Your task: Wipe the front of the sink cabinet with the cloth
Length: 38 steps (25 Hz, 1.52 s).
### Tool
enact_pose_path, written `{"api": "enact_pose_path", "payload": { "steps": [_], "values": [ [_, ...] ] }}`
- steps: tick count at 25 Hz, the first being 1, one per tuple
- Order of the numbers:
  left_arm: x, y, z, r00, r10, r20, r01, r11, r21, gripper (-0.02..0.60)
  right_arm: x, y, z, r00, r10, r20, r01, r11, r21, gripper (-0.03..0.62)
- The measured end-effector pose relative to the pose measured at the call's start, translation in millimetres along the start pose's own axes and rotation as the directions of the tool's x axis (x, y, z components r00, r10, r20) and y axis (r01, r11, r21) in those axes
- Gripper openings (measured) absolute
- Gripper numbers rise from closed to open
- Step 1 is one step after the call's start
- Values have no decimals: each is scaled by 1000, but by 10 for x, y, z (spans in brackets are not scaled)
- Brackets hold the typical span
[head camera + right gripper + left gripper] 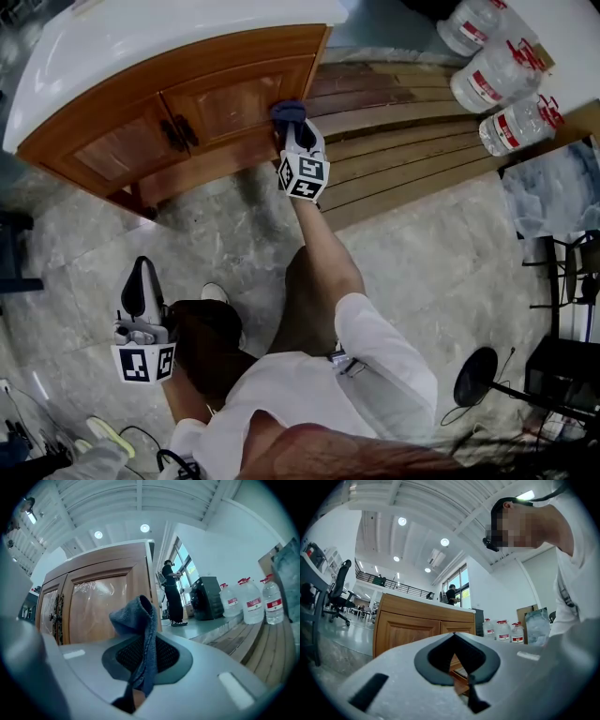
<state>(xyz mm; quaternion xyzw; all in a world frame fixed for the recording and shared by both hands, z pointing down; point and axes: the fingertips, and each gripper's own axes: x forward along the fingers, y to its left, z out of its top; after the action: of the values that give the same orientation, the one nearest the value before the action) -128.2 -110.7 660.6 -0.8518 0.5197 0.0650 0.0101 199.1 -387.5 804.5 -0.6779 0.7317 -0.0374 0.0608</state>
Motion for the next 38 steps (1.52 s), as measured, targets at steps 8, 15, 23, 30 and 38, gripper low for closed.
{"api": "enact_pose_path", "payload": {
  "steps": [8,15,23,30,38],
  "values": [
    [41,-48,21,1000,-10,0,10,1000,-1,3,-89,-269,76,1000,-24,2,24,1000,7,52],
    [20,-70,26,1000,7,-2,-7,1000,0,3,-630,243,406,986,160,51,-163,985,62,52],
    [157,32,-118,1000,-10,-26,9,1000,-21,2,-1413,907,772,938,337,77,-334,941,-46,52],
    [169,347,-287,999,2,-40,-4,998,-59,2,-1298,979,736,947,314,67,-309,948,-79,52],
    [581,848,0,995,-3,-99,-3,998,-66,3,-1010,1064,1390,970,238,39,-234,967,-101,52]
  ]
}}
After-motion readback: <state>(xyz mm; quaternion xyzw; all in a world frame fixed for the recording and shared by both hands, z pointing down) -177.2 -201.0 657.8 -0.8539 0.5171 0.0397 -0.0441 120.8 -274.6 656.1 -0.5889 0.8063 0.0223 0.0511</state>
